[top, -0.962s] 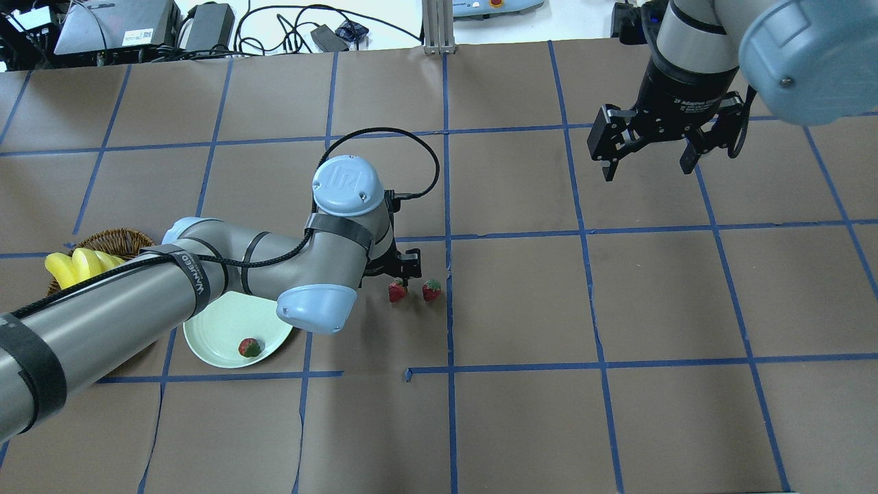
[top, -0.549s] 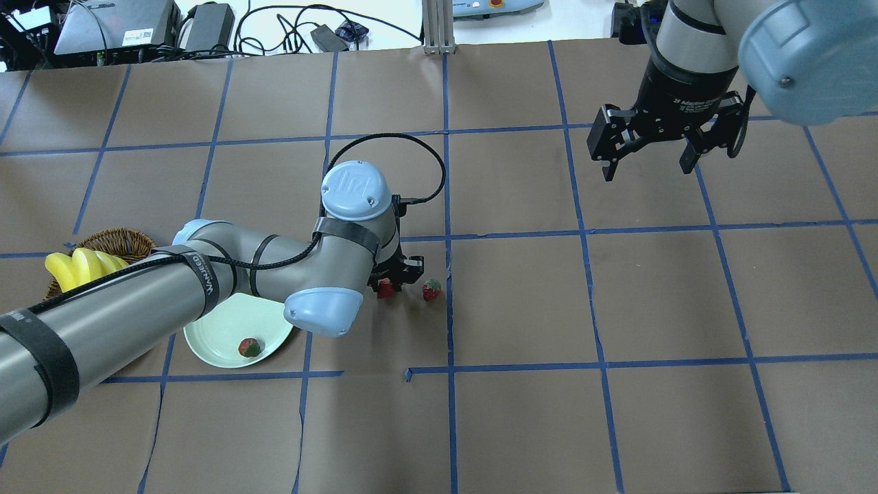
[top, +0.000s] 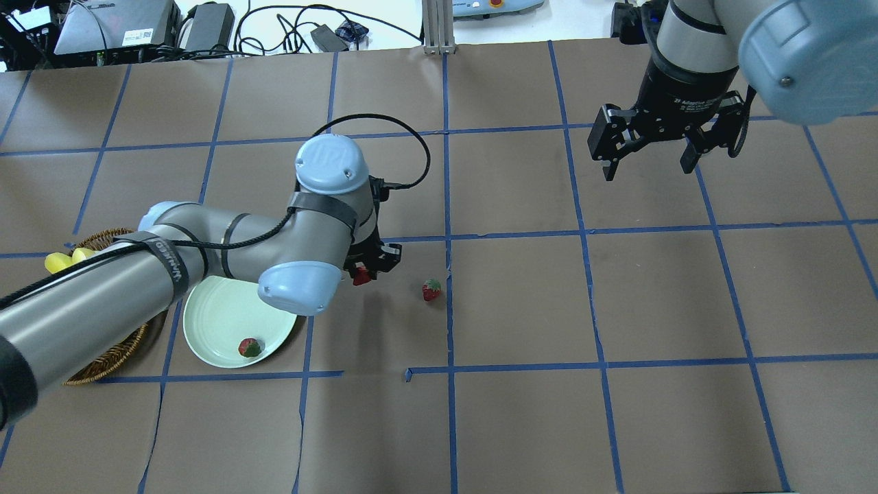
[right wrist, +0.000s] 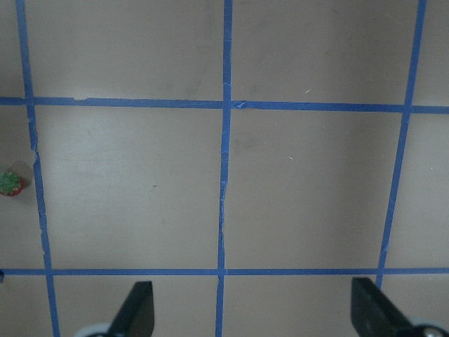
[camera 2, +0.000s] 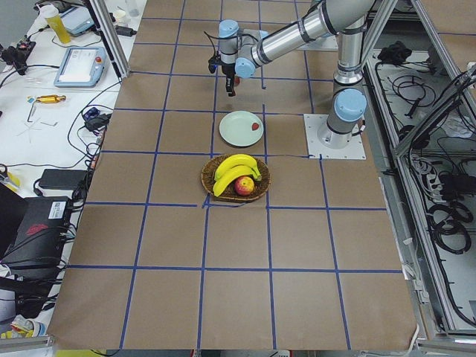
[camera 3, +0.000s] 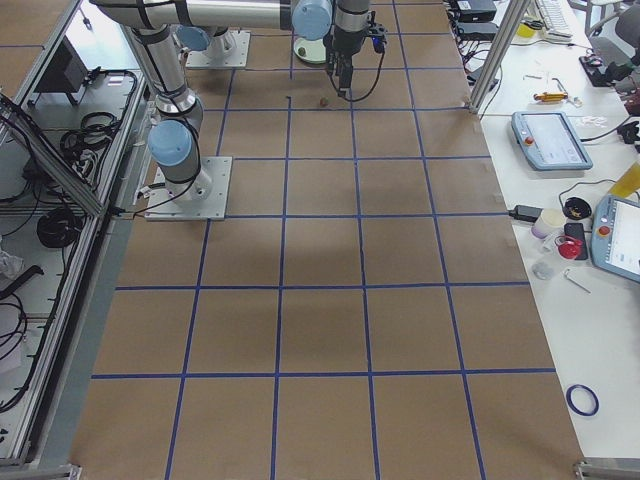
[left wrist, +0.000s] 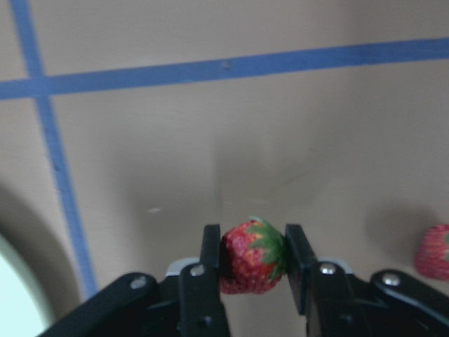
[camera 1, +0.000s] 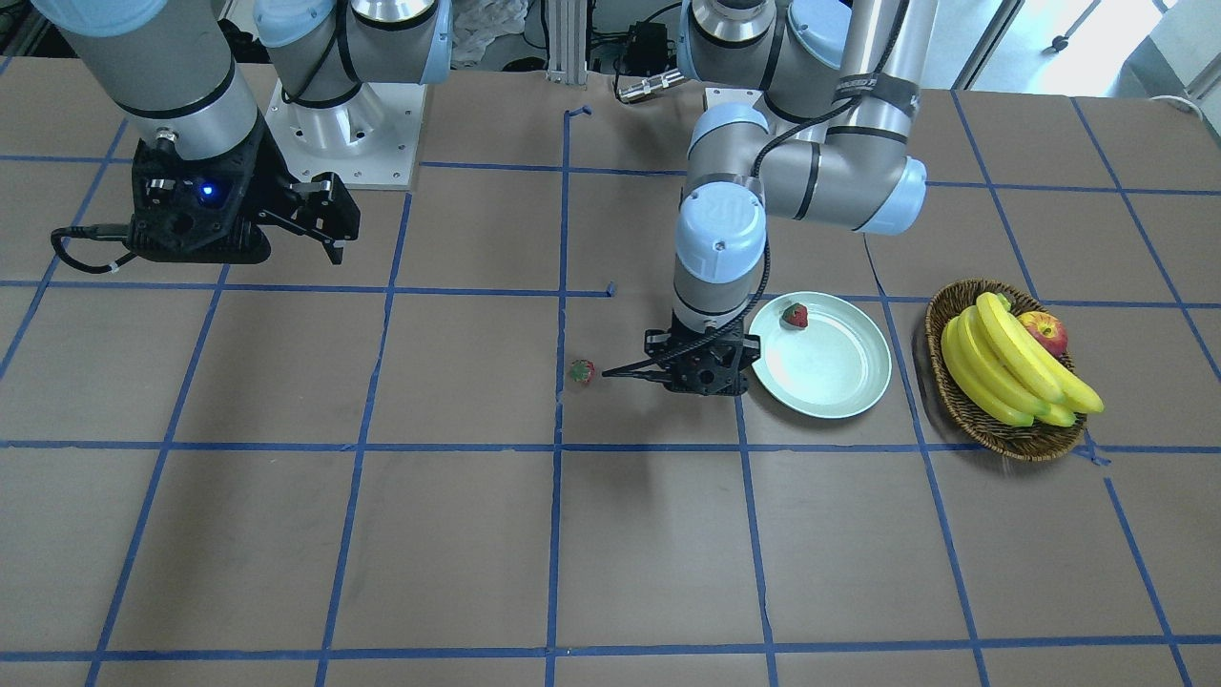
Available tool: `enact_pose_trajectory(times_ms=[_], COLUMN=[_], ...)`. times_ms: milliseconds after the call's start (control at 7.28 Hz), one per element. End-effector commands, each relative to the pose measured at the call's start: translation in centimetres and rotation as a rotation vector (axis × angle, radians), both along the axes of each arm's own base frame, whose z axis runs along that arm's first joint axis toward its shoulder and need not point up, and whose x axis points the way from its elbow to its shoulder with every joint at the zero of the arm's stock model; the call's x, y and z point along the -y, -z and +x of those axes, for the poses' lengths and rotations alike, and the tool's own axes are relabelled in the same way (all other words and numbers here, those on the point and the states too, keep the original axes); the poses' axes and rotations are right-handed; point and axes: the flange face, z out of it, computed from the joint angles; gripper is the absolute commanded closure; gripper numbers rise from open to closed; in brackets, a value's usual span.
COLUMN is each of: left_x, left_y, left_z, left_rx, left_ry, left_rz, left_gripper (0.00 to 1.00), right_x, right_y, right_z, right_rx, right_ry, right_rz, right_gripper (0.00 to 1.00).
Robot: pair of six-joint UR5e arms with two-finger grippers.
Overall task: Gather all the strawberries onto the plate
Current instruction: 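Carry the strawberry onto the plate and release it with the left gripper, then reach the left gripper to the last strawberry and grasp it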
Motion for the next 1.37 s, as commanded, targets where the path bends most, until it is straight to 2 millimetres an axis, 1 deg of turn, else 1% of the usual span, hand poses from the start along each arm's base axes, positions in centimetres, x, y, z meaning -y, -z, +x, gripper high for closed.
enact_pose_trajectory(times_ms=[0, 137, 275, 412, 549, 687, 824, 962, 1099, 1236], left_x=[-0.2, -1.0, -1.0, -0.9, -0.7, -0.5, -0.7, -1.0, -1.7, -3.0], left_y=[0.1, 1.2, 1.4, 1.3, 0.8, 0.0, -0.3, -0.7, 0.2, 1.2], left_z=[9.6, 11.5, 11.4, 10.5, 7.5, 2.9, -1.3, -4.9, -8.5, -11.7], left_rx=[0.045, 0.033, 0.033, 0.028, 0.008, -0.017, -0.03, -0.086, -0.126, -0.132], left_ry=[0.094, 0.095, 0.086, 0.041, -0.042, -0.075, -0.103, -0.138, -0.175, -0.167], left_rz=[0.117, 0.148, 0.148, 0.125, 0.067, 0.007, -0.019, -0.058, -0.099, -0.115], left_gripper=[0.87, 0.73, 0.01, 0.0, 0.0, 0.0, 0.0, 0.0, 0.0, 0.0], right_x=[0.0, 0.0, 0.0, 0.0, 0.0, 0.0, 0.0, 0.0, -0.1, -0.1], right_y=[0.0, 0.0, 0.0, 0.1, 0.1, 0.1, 0.1, 0.1, 0.1, 0.1], right_z=[0.0, 0.0, 0.0, 0.1, 0.1, 0.1, 0.1, 0.1, 0.2, 0.2], right_rx=[0.001, 0.001, 0.001, 0.002, 0.002, 0.004, 0.004, 0.004, 0.005, 0.005], right_ry=[0.001, 0.002, -0.001, 0.001, 0.001, 0.001, 0.001, 0.001, -0.001, -0.001], right_rz=[0.0, 0.0, 0.0, 0.003, 0.002, 0.003, 0.003, 0.003, 0.003, 0.003], right_gripper=[0.0, 0.0, 0.0, 0.0, 0.0, 0.0, 0.0, 0.0, 0.0, 0.0])
